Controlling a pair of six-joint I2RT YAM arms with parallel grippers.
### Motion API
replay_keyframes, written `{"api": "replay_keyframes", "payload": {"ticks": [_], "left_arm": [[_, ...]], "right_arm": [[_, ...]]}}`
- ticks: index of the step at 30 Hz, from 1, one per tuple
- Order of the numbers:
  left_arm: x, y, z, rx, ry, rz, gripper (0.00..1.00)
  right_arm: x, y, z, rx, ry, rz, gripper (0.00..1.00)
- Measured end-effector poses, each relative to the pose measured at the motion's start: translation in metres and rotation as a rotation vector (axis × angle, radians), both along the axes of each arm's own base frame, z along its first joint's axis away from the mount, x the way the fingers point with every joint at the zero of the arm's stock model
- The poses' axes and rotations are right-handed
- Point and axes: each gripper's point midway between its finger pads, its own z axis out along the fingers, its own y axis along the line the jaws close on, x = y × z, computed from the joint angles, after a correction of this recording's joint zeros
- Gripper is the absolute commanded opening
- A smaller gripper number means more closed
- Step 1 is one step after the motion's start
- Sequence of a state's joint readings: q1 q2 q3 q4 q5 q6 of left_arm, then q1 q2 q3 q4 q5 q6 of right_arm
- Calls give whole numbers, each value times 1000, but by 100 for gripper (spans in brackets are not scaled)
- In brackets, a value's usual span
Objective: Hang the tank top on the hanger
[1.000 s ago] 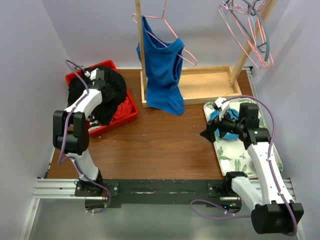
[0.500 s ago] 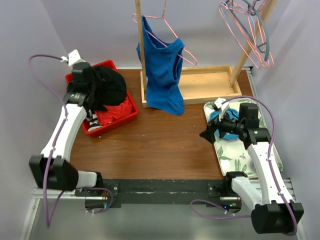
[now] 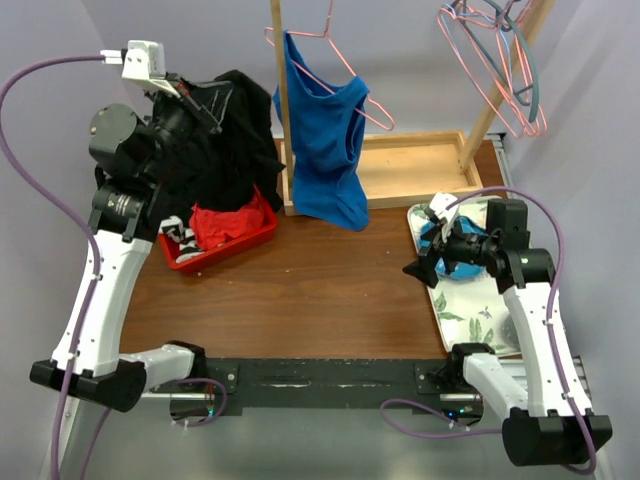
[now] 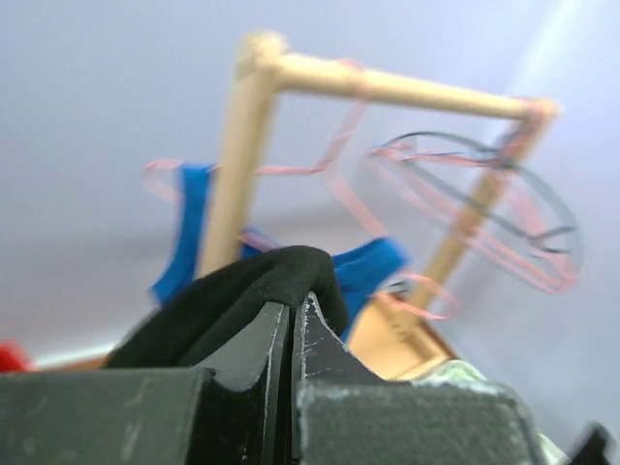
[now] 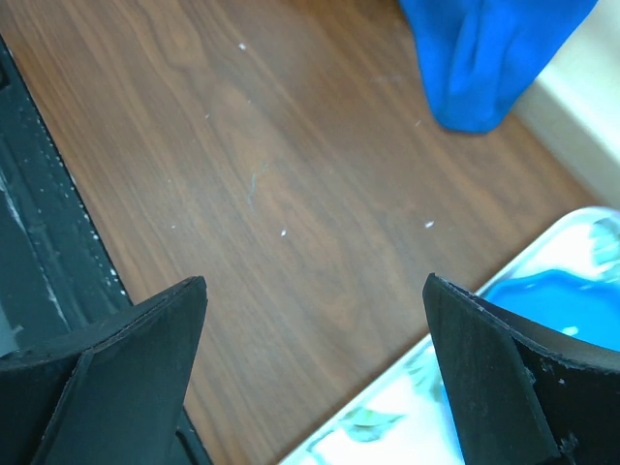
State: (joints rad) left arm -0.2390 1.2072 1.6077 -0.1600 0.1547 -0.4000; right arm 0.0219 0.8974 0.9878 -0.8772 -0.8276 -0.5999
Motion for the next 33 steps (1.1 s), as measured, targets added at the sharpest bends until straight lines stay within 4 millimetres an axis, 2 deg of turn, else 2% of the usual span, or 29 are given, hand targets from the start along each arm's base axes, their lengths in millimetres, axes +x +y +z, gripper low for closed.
{"api": "replay_keyframes", "payload": {"ticks": [2, 5, 9, 13, 18, 23, 27, 30, 31, 33], "left_arm": [[-19, -17, 24, 0, -72, -90, 0], [-47, -31, 49, -9, -158, -198, 0], [-77, -54, 66, -35, -225, -352, 0], [-102, -82, 69, -55, -237, -502, 0], [-130, -123, 53, -79, -205, -680, 0], [-142, -166, 8, -85, -110, -820, 0], [-135, -197, -48, -75, 20, -875, 0], [-117, -212, -112, -55, 153, -848, 0], [-110, -212, -134, -47, 198, -818, 0], [-89, -207, -191, -14, 309, -724, 0]], "right_arm": [[3, -1, 16, -12, -42, 9, 99], [6, -2, 35, -25, -88, 20, 99], [5, -1, 51, -26, -119, 32, 99], [1, 2, 59, -11, -117, 52, 98], [1, 4, 59, -1, -100, 64, 99], [1, 5, 56, 7, -83, 71, 99], [0, 5, 45, 2, -61, 74, 99], [-1, 3, 30, -15, -32, 73, 99], [-1, 2, 26, -23, -26, 71, 98], [-2, 0, 15, -43, -24, 83, 99]]}}
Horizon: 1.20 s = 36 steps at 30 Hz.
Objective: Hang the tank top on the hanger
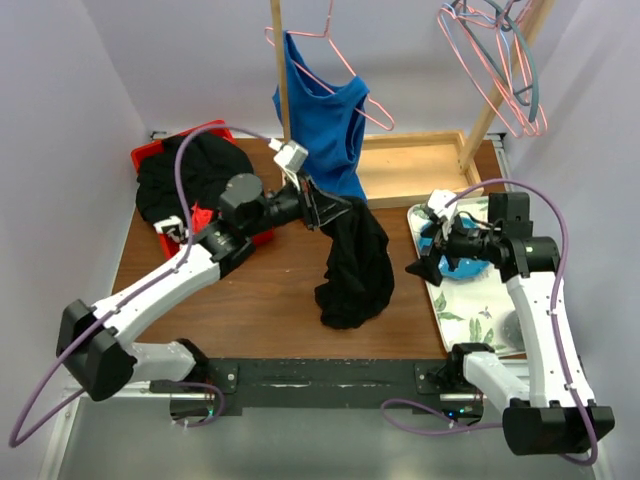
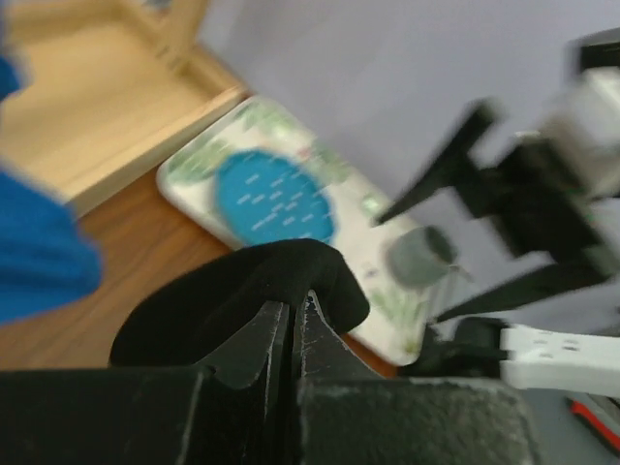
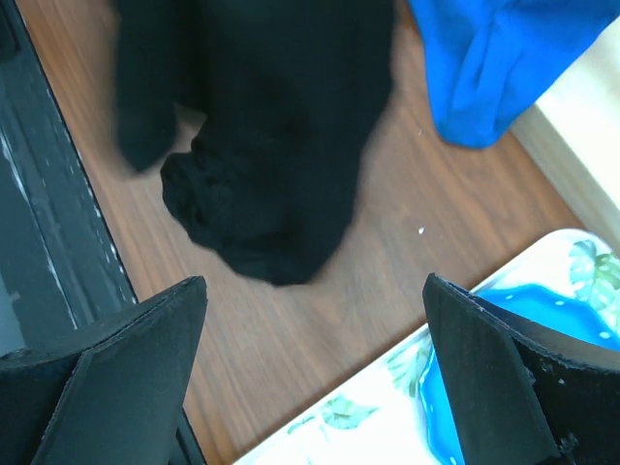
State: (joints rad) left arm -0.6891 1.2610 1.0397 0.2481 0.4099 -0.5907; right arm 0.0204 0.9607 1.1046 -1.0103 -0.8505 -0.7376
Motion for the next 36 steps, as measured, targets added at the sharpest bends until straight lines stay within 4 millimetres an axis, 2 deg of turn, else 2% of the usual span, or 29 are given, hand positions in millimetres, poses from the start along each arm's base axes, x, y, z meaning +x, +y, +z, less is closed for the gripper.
{"api": "replay_keyframes", "payload": {"ticks": [2, 3, 5, 6, 8, 10, 12, 14, 16, 19, 22, 24, 26, 28, 29, 31, 32, 33, 34, 35, 36], "left_arm": [[23, 16, -52, 73, 90, 87, 0], [38, 30, -81, 110, 142, 146, 16], [68, 68, -136, 177, 255, 283, 39], [77, 83, -155, 204, 298, 334, 51], [92, 117, -192, 247, 393, 428, 66], [96, 136, -212, 279, 456, 472, 73], [94, 141, -216, 302, 462, 473, 80], [87, 143, -206, 318, 435, 463, 83], [79, 147, -183, 324, 365, 462, 87], [61, 158, -131, 299, 212, 478, 98], [39, 169, -82, 238, 69, 496, 100], [26, 172, -78, 222, 49, 493, 99], [16, 172, -93, 225, 75, 477, 95], [3, 170, -133, 240, 171, 442, 91], [-3, 170, -151, 250, 222, 433, 86], [-18, 167, -190, 255, 332, 402, 82], [-27, 166, -209, 254, 391, 388, 79], [-36, 165, -224, 254, 442, 372, 78], [-41, 165, -233, 255, 471, 361, 77], [-46, 163, -240, 249, 504, 349, 75], [-49, 161, -244, 241, 526, 337, 75]], "right_arm": [[-3, -1, -11, -21, 2, 24, 99], [-5, 0, -19, -34, 3, 46, 99], [-12, 2, -39, -64, 7, 107, 98], [-18, 5, -50, -82, 11, 147, 98], [-29, 12, -68, -111, 16, 236, 97], [-40, 23, -80, -134, 12, 356, 95], [-48, 37, -89, -147, 19, 466, 93], [-56, 53, -102, -169, 42, 580, 90], [-66, 69, -114, -192, 63, 682, 87], [-81, 98, -136, -259, 63, 839, 85], [-91, 125, -158, -345, 21, 946, 82], [-95, 143, -172, -382, -6, 984, 79], [-94, 155, -184, -417, -16, 985, 75], [-85, 165, -194, -449, -32, 961, 70], [-82, 170, -197, -466, -40, 948, 63], [-74, 177, -205, -496, -58, 922, 55], [-72, 180, -209, -509, -63, 910, 44], [-71, 180, -211, -521, -66, 902, 37], [-70, 180, -213, -530, -68, 897, 30], [-69, 181, -214, -539, -69, 889, 18], [-69, 180, -214, -544, -70, 884, 13]]}}
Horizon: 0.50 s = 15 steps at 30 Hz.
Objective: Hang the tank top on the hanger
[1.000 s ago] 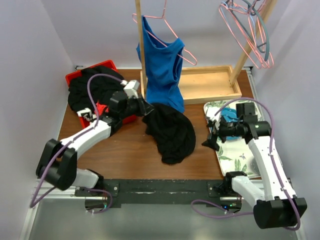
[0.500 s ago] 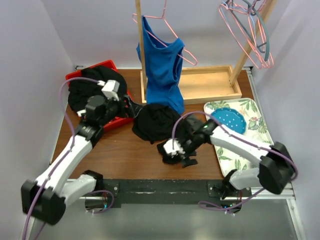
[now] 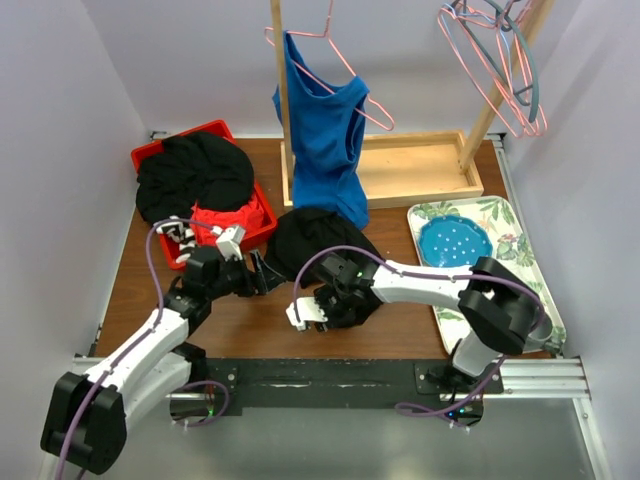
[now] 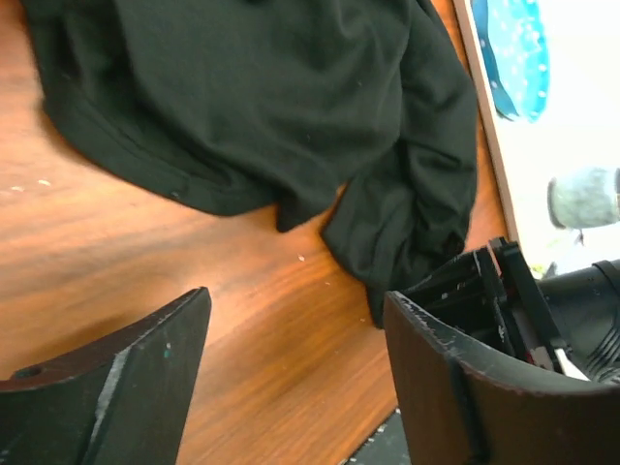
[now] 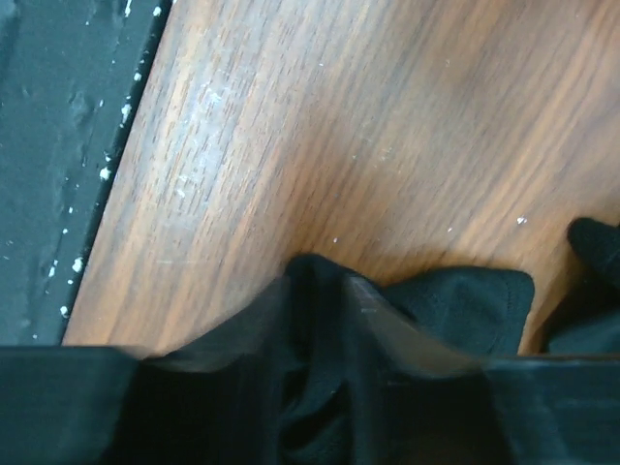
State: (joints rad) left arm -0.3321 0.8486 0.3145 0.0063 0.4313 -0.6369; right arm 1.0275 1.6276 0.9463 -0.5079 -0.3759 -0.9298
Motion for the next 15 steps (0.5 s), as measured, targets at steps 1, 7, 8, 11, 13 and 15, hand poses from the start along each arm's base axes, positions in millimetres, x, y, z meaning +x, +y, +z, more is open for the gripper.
{"api": "replay_keyframes", "payload": {"ticks": [1, 7, 8, 11, 13, 15], "left_arm": [[-1, -2, -1, -7, 10, -5, 75], [-13, -35, 1, -41, 0, -116, 75], [-19, -44, -2, -36, 9, -153, 75], [-34, -65, -12, -3, 44, -239, 75], [-36, -74, -17, 26, 53, -263, 74], [-35, -84, -19, 49, 57, -279, 74]], "right_arm": [[1, 0, 0, -1, -3, -1, 8], [-2, -15, 18, -4, -19, -13, 0], [-3, -18, 24, 5, -14, -17, 0], [1, -38, 51, 38, 10, -69, 0], [11, -52, 67, 56, 16, -124, 0], [20, -67, 83, 85, 19, -182, 0]]}}
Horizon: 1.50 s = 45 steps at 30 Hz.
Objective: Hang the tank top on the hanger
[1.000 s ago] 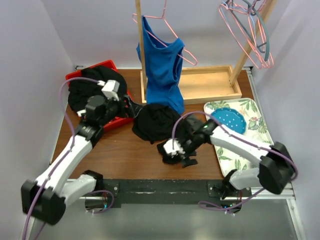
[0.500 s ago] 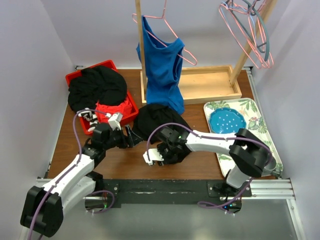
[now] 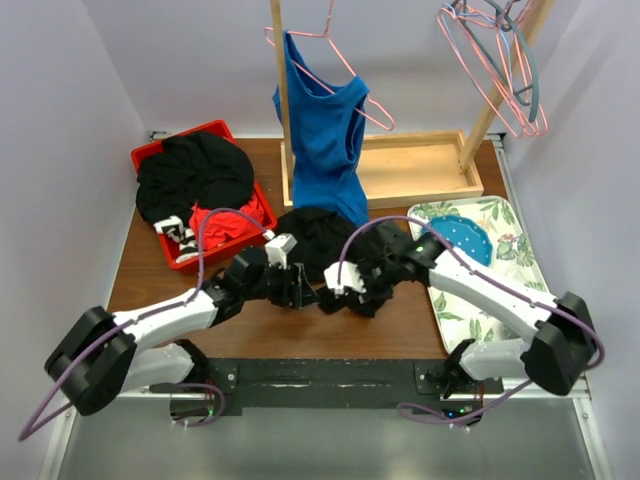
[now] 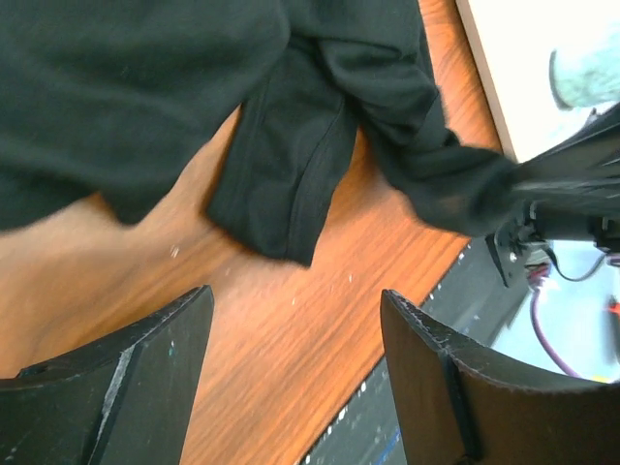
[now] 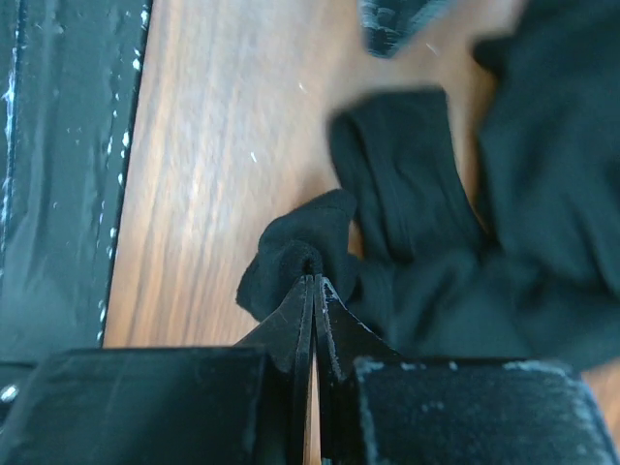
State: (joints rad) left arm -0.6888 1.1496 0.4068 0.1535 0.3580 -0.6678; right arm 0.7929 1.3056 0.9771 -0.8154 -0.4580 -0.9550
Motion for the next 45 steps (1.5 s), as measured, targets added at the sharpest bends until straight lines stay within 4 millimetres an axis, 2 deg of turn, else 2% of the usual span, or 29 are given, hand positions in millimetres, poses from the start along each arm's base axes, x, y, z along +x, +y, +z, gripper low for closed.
{"api": "replay_keyframes", "payload": {"ticks": [3, 6, 10, 12, 14, 16, 21, 22, 24, 28, 31, 33, 35, 38, 40, 43, 45], "left_arm": [[5, -15, 0, 34, -10, -17, 69], [9, -40, 0, 91, -33, -48, 62], [13, -68, -10, 215, -55, -68, 44], [13, -74, -20, 299, -65, -69, 35], [13, -73, -32, 387, -78, -61, 28], [12, -65, -43, 475, -92, -48, 28], [15, -40, -51, 627, -134, -13, 27], [17, -37, -51, 642, -143, -10, 14], [18, -34, -51, 663, -154, -11, 1], [19, -29, -51, 701, -173, -27, 0], [24, -22, -42, 729, -205, -19, 0], [28, -17, -20, 717, -251, 0, 0], [35, -17, 23, 651, -327, 37, 0], [49, -17, 123, 455, -494, 134, 0], [53, -6, 209, 280, -631, 223, 0], [42, 23, 317, 61, -797, 317, 0], [30, 42, 374, -56, -883, 351, 0]], "right_arm": [[4, -21, 14, 36, 3, -67, 0], [4, -37, 19, 63, 2, -123, 0], [7, -48, 23, 85, 16, -186, 0], [9, -51, 23, 89, 28, -205, 0], [8, -52, 23, 92, 45, -216, 0], [7, -54, 27, 92, 60, -224, 0], [16, -53, 59, 120, 23, -237, 0], [18, -52, 67, 130, 10, -240, 0], [20, -53, 78, 141, -5, -244, 0], [18, -55, 95, 141, -15, -246, 0], [19, -58, 112, 143, -39, -251, 0], [24, -60, 131, 155, -86, -265, 0], [31, -64, 154, 176, -141, -287, 0], [46, -71, 200, 237, -249, -353, 0], [54, -79, 230, 285, -313, -413, 0], [61, -92, 268, 350, -384, -500, 0], [64, -102, 294, 398, -434, -560, 0]]}}
